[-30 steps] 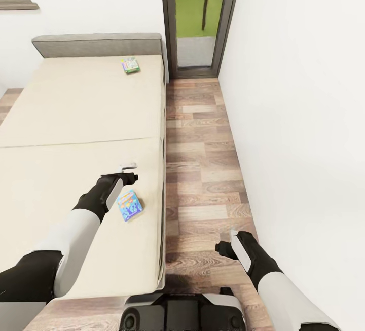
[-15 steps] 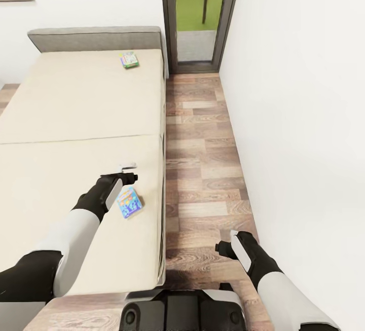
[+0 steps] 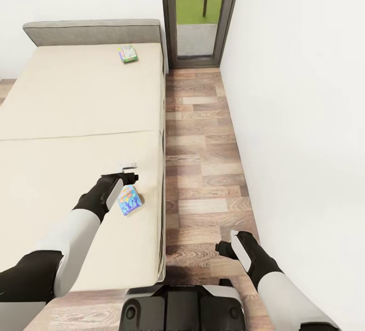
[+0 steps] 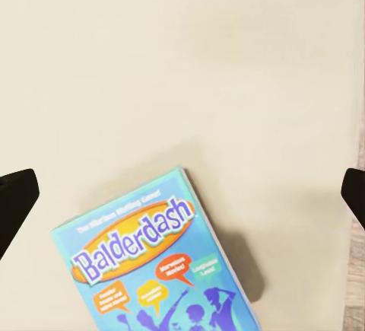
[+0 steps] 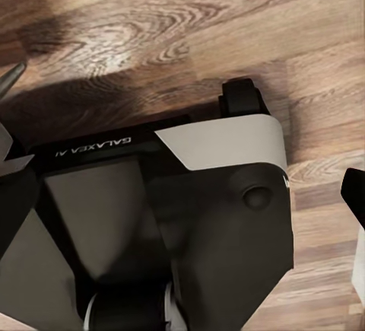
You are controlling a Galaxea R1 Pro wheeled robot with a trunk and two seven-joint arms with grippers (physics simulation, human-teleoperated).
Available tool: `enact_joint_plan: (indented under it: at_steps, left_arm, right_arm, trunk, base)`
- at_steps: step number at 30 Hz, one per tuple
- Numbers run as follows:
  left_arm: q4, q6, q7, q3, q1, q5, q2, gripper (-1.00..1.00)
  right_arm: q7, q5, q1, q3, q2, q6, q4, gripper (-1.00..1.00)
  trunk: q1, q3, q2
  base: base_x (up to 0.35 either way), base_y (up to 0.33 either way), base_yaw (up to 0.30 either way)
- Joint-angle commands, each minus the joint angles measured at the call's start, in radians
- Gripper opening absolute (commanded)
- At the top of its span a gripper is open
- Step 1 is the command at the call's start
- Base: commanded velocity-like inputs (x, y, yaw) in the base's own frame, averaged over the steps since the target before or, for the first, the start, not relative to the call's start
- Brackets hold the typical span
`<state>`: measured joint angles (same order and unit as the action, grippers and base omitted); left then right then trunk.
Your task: Put all the toys in the child's room - the three board games (two on the bed and one on the table), the two jigsaw puzzles on the table, and the tennis ball on the table - inside the toy box on the table in the child's room.
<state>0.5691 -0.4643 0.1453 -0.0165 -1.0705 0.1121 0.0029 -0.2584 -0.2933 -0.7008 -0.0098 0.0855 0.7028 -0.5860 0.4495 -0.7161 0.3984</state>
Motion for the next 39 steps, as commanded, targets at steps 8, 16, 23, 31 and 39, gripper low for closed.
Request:
enact_joint_plan:
  at_steps: [8, 16, 23, 31, 39]
  left_arm:
    - [0.002, -0.004, 0.007, -0.002, 0.000, 0.008, 0.000, 1.00]
    - [0.003, -0.005, 0.008, 0.001, 0.000, -0.010, -0.001, 1.00]
    - [0.029, -0.008, 0.012, 0.004, 0.000, -0.012, -0.003, 1.00]
    - [0.080, -0.022, 0.013, 0.004, -0.002, -0.014, -0.006, 1.00]
    - [0.085, -0.025, 0.013, 0.004, -0.015, -0.014, -0.006, 1.00]
  right_arm:
    - [-0.008, -0.010, 0.000, -0.001, 0.000, 0.003, -0.002, 1.00]
    - [-0.008, -0.010, 0.000, -0.001, -0.003, 0.003, -0.002, 1.00]
    - [-0.008, -0.012, 0.000, -0.001, -0.007, 0.003, -0.002, 1.00]
    - [-0.007, -0.016, 0.000, -0.002, -0.007, 0.003, -0.002, 1.00]
    - [-0.007, -0.019, 0.000, -0.002, -0.008, 0.003, -0.005, 1.00]
  trunk:
    - [0.000, -0.014, 0.002]
    - [0.000, -0.028, 0.002]
    - [0.000, -0.039, 0.002]
    - [0.000, -0.052, 0.002]
    - [0.000, -0.065, 0.002]
  base:
    - [0.000, 0.000, 0.000]
    - [0.000, 0.000, 0.000]
    - [0.000, 0.000, 0.000]
    - [0.000, 0.000, 0.000]
    - [0.000, 0.000, 0.000]
